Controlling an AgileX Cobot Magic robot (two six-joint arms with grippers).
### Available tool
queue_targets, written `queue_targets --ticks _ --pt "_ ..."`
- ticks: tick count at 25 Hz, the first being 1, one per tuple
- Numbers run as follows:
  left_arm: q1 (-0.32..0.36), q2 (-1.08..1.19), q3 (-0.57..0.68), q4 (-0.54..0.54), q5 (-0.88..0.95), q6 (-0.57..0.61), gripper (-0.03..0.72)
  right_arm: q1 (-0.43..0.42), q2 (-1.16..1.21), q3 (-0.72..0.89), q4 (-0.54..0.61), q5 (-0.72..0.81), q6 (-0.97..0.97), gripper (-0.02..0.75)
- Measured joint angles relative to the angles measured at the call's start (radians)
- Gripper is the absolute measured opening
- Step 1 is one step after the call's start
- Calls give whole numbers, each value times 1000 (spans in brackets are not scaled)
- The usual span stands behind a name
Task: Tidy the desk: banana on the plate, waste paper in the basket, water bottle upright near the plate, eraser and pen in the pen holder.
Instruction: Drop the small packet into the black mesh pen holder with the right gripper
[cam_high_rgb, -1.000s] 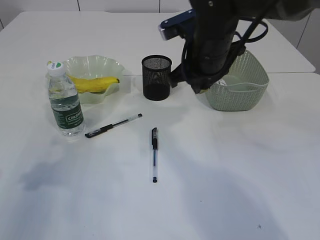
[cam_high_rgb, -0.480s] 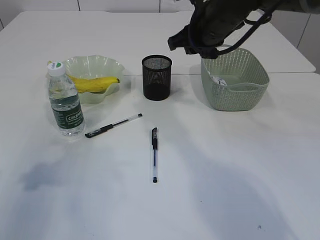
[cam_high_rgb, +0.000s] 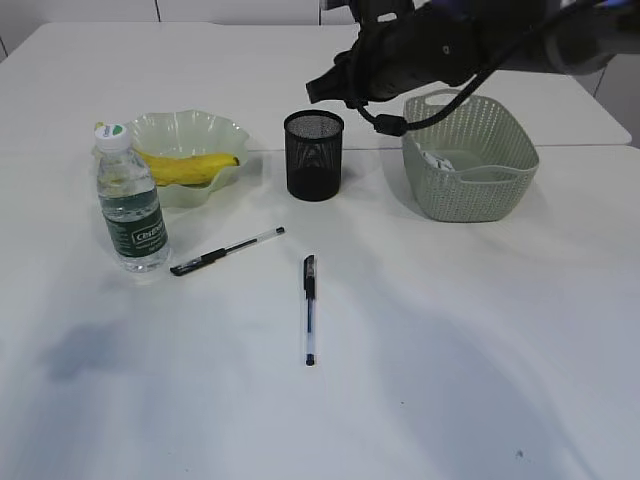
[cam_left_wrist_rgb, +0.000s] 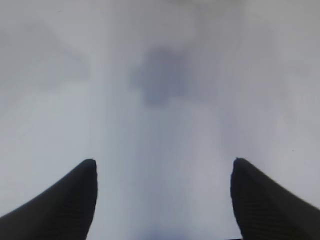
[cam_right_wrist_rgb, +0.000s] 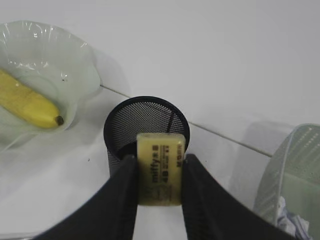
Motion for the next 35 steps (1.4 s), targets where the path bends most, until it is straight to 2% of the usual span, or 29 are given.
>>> queue_targets --ticks 9,21,31,35 --pt "0 0 0 0 0 0 591 -43 66 0 -2 -195 0 207" --pt "0 0 0 0 0 0 591 -52 154 0 7 -410 0 197" --pt "0 0 0 2 0 0 591 -52 213 -32 5 -451 0 198" --pt "0 0 0 2 0 0 591 -52 213 -38 5 -451 0 255"
